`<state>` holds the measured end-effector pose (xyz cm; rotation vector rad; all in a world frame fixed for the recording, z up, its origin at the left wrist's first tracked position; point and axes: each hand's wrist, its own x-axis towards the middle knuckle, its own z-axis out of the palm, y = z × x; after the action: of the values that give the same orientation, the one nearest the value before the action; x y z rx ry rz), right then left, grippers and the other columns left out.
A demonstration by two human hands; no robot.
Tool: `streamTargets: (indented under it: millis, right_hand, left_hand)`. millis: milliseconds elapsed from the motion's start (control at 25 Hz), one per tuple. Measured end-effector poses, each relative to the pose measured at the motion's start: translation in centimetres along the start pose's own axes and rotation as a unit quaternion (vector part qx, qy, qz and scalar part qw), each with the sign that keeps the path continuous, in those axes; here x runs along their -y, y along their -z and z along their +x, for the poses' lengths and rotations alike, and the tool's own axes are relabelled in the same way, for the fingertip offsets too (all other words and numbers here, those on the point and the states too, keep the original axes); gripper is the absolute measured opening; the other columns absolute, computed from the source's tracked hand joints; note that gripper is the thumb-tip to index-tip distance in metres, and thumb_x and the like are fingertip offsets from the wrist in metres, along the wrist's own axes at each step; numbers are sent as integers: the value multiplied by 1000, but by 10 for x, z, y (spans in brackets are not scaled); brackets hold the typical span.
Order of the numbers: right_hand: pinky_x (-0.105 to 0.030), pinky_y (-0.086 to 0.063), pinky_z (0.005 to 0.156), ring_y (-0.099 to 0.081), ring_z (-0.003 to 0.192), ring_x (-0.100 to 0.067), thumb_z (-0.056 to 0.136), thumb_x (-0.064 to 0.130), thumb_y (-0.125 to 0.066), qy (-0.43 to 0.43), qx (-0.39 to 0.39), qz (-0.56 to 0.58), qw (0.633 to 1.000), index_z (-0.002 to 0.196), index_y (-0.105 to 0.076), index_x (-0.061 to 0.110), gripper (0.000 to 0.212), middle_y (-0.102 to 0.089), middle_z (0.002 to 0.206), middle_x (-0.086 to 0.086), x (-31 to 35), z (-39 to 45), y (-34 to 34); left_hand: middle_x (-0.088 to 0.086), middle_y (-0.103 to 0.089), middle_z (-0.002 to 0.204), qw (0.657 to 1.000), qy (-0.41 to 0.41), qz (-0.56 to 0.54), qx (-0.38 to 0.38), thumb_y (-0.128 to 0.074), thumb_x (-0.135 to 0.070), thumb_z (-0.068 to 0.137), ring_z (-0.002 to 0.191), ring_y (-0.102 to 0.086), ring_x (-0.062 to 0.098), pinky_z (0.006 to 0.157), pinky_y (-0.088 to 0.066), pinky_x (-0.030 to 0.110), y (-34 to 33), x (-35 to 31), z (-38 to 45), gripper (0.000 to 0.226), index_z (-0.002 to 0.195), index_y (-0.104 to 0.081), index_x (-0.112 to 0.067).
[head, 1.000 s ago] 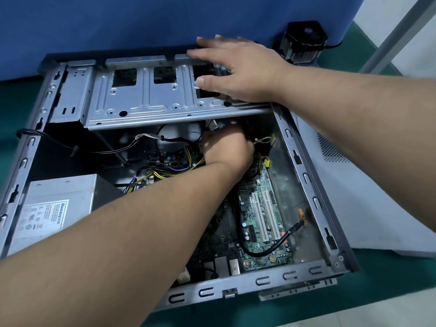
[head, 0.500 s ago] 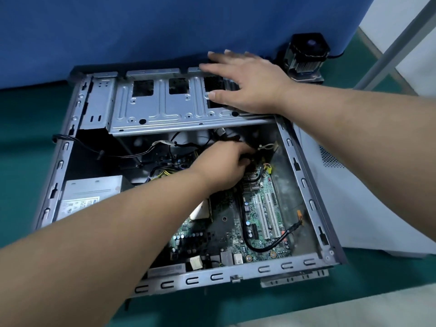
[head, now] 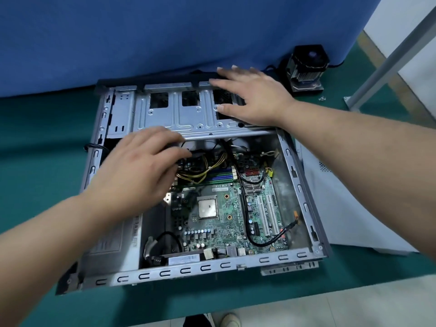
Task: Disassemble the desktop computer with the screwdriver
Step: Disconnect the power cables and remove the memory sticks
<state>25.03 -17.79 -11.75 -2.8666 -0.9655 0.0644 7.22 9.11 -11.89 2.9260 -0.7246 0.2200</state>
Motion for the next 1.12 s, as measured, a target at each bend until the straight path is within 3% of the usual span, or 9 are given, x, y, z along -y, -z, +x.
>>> streamTargets:
  millis: [160, 320, 440, 520, 600, 680, 800, 1000, 1120]
  right_hand:
    - [-45, -10, 128, -16, 157, -17, 92, 77, -30, -3, -2, 2, 1000, 157, -27, 47, 72, -21, 169, 13, -2, -1, -2]
    - [-45, -14, 127, -20, 156, -20, 95, 71, -38, -4, -8, -1, 1000, 157, -33, 42, 69, -26, 168, 8, 5, -3, 2]
    - [-42, -24, 123, -32, 151, -24, 100, 50, -55, -46, -35, 52, 997, 150, -50, 27, 56, -39, 162, -1, 18, -22, 8]
    - [-38, -37, 111, -48, 133, -26, 99, 37, -60, -71, -112, 120, 984, 130, -66, 20, 36, -57, 140, -2, 43, -49, 6]
    - [-35, -43, 92, -53, 108, -19, 97, 35, -58, -64, -159, 119, 978, 106, -69, 21, 21, -59, 110, 3, 78, -82, -2]
    - [-34, -46, 86, -53, 101, -14, 98, 37, -54, -63, -79, 100, 990, 103, -68, 23, 20, -57, 103, 7, 105, -103, -14]
    - [-39, -48, 92, -54, 112, -25, 102, 29, -51, -134, 34, 105, 985, 120, -65, 16, 26, -58, 115, -3, 119, -101, -32]
    - [-39, -47, 83, -58, 98, -37, 102, 30, -47, -258, 100, 132, 952, 94, -59, 11, 24, -64, 112, -18, 112, -57, -58]
    - [-32, -47, 77, -60, 92, -32, 97, 29, -56, -275, 89, 165, 943, 116, -69, 18, 25, -65, 107, -13, 108, -53, -72]
  left_hand:
    - [-7, -44, 155, 988, 130, -76, 21, -48, -37, 91, 141, -40, 23, 120, -26, 45, -1, 6, -1, 54, 145, -49, -35]
    - [-14, -40, 158, 985, 147, -81, 34, -44, -40, 89, 146, -34, 13, 124, -16, 37, -2, 5, 1, 59, 148, -44, -38]
    - [-13, -42, 158, 984, 151, -91, 36, -44, -38, 88, 145, -35, 13, 124, -16, 37, 3, 4, 1, 60, 147, -47, -35]
    - [-13, -42, 158, 983, 149, -96, 35, -44, -38, 88, 146, -34, 12, 125, -15, 36, 4, 4, 2, 59, 147, -48, -35]
    - [-14, -42, 158, 983, 147, -100, 35, -44, -38, 88, 146, -34, 11, 125, -15, 36, 3, 5, 2, 59, 147, -48, -35]
    - [-14, -42, 158, 984, 146, -102, 29, -44, -39, 89, 146, -34, 11, 125, -16, 37, 2, 6, 1, 58, 146, -49, -36]
    - [-15, -45, 155, 983, 147, -109, 13, -47, -39, 91, 143, -38, 11, 124, -17, 38, -1, 6, 0, 50, 141, -50, -36]
    - [-11, -56, 140, 978, 155, -132, -40, -58, -28, 94, 129, -49, 21, 113, -30, 38, -7, 9, 0, 21, 115, -62, -28]
    - [-8, -53, 148, 980, 154, -123, -32, -52, -35, 97, 134, -48, 22, 116, -32, 42, -11, 11, 0, 28, 115, -71, -26]
